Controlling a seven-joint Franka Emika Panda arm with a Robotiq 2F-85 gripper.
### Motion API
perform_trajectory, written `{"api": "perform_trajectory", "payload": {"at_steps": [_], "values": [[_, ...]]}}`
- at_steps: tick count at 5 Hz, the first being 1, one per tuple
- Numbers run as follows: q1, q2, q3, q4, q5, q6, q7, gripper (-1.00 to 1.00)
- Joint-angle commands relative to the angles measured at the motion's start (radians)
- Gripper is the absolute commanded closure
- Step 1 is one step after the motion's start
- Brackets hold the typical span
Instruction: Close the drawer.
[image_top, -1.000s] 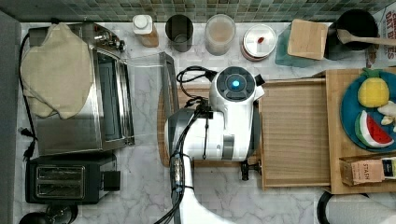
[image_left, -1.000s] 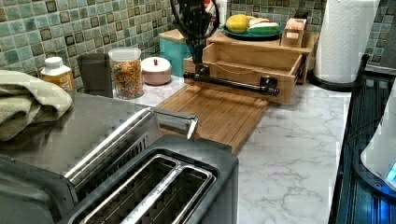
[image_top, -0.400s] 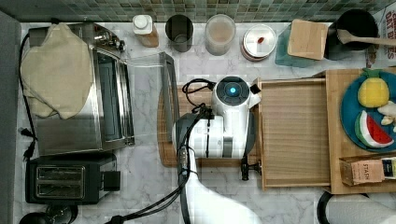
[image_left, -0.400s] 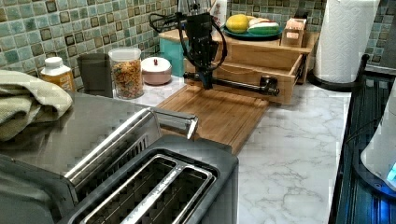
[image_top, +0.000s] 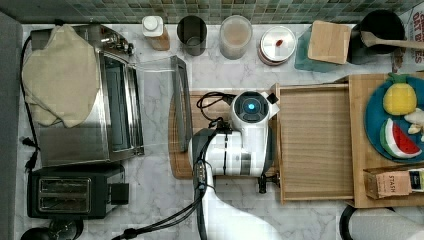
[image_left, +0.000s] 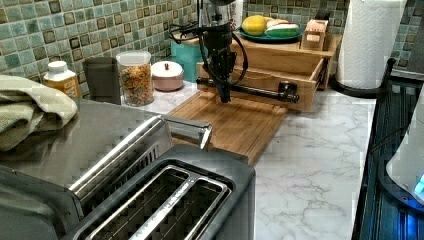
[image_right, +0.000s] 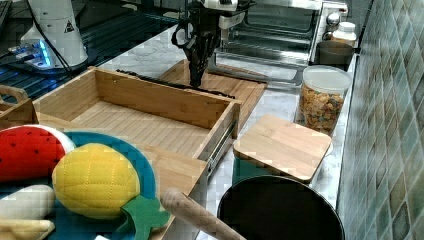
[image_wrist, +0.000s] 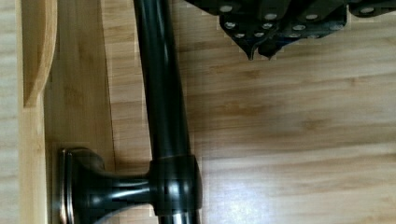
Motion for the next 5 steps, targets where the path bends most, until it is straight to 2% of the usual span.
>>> {"api": "perform_trajectory", "payload": {"at_steps": [1, 2, 3, 4, 5], "values": [[-0.117, -0.012, -0.079, 0.04, -0.006, 0.045, -0.176, 1.0], [-0.159, -0.023, -0.119, 0.049, -0.028, 0.077, -0.24, 1.0], [-0.22, 0.011, -0.142, 0.126, -0.035, 0.011, -0.323, 1.0], [-0.29, 0.038, -0.176, 0.164, -0.011, 0.049, -0.403, 1.0], [-0.359, 0.132, -0.205, 0.284, 0.068, 0.055, -0.543, 1.0]]}}
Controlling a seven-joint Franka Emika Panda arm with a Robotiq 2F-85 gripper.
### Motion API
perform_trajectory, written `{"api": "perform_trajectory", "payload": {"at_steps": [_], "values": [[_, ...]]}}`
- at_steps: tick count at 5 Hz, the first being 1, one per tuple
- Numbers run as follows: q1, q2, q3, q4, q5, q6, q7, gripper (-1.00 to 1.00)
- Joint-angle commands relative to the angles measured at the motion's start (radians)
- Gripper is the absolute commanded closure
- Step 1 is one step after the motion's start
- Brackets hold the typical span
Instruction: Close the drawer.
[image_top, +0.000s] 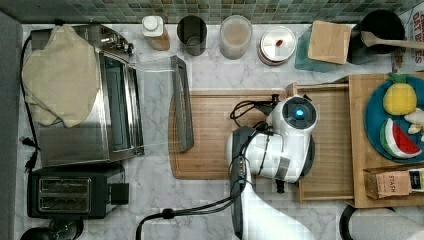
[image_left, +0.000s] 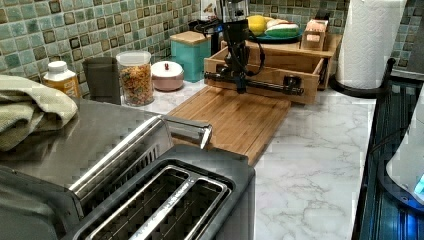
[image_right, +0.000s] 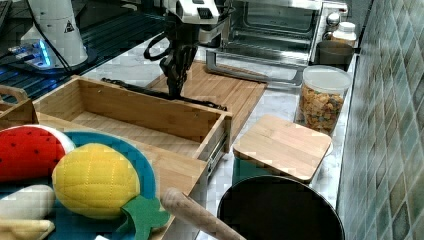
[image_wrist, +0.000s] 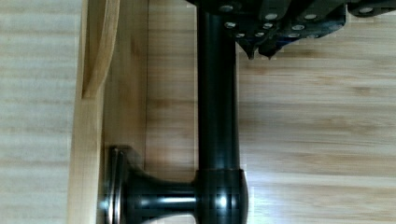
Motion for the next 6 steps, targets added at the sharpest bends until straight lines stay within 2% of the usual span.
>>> {"api": "perform_trajectory", "payload": {"at_steps": [1, 2, 3, 4, 6], "values": [[-0.283, 0.193, -0.16, 0.363, 0.133, 0.042, -0.331, 1.0], [-0.312, 0.217, -0.178, 0.417, 0.151, 0.032, -0.334, 1.0], [-0.309, 0.226, -0.21, 0.455, 0.117, 0.019, -0.302, 1.0], [-0.344, 0.227, -0.18, 0.491, 0.161, -0.048, -0.405, 1.0], [-0.347, 0.227, -0.177, 0.491, 0.159, -0.048, -0.404, 1.0]]}}
